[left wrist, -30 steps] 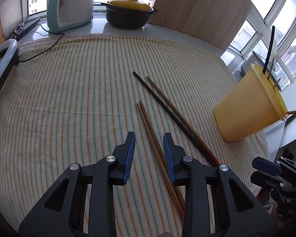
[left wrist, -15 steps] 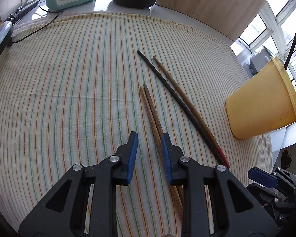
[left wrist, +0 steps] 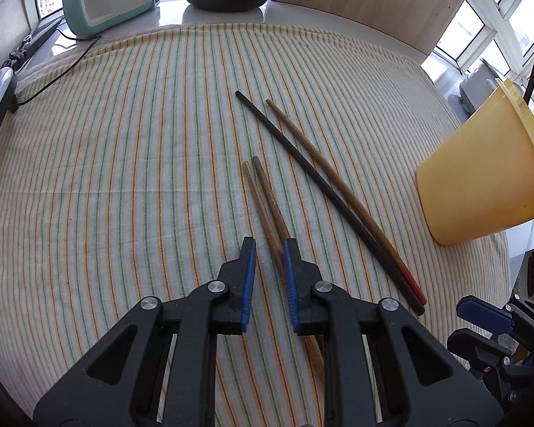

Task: Organize utensils
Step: 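Close the left tool on a wooden chopstick while the right tool grasps another wooden chopstick, then lift both wooden chopsticks and carry them with both tools toward the yellow container, then lower both chopsticks into the yellow container and open both tools, then move both tools back over the remaining black and wooden chopsticks on the cloth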

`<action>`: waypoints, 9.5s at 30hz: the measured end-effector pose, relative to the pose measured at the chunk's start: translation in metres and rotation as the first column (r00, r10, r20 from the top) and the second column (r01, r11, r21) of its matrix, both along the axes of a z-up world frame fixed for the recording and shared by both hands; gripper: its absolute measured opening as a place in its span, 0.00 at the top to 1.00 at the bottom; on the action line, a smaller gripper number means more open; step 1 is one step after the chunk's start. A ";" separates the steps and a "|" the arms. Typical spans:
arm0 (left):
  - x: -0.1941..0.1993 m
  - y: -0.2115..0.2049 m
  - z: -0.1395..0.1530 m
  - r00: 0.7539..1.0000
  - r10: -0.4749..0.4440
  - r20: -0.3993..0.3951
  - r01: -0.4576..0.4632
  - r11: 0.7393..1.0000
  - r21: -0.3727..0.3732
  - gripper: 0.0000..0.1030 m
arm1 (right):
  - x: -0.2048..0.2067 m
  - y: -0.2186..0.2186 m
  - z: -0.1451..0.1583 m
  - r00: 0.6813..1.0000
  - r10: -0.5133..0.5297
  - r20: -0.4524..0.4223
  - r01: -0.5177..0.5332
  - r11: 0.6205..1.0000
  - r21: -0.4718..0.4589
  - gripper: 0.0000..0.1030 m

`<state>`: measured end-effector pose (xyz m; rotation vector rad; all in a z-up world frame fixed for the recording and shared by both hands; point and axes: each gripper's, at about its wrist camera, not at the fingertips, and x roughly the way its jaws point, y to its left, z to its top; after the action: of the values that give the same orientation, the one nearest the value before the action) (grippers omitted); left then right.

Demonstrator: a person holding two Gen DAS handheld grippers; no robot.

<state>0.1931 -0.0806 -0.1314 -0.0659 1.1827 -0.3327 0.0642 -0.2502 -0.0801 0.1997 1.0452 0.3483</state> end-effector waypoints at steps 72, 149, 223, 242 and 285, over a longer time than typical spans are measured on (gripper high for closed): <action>-0.047 0.065 0.016 0.988 0.058 0.145 -0.060 0.998 0.009 0.95 | 0.089 0.088 -0.033 0.986 0.107 -0.124 -0.128 0.977 -0.169 0.96; -0.074 -0.080 0.250 0.808 -0.118 0.577 0.265 0.948 -0.177 0.97 | 0.002 -0.111 0.197 0.868 -0.199 0.455 0.213 0.977 0.019 0.96; 0.032 -0.053 -0.001 0.993 0.118 -0.008 -0.119 0.992 -0.045 0.71 | -0.041 -0.119 0.051 0.966 -0.216 0.140 0.210 0.976 0.058 0.74; 0.016 -0.067 -0.004 0.989 -0.098 0.109 0.083 0.988 0.130 0.74 | -0.035 -0.081 0.034 0.982 -0.171 0.081 0.170 0.985 0.020 0.74; 0.017 -0.007 -0.002 0.998 -0.054 0.036 0.053 0.998 0.035 0.88 | -0.011 -0.001 0.017 1.000 -0.017 0.005 0.017 0.999 -0.043 0.74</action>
<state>0.2101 -0.0878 -0.1339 0.0016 1.1547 -0.3596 0.0529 -0.2511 -0.0636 0.1687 1.0448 0.3104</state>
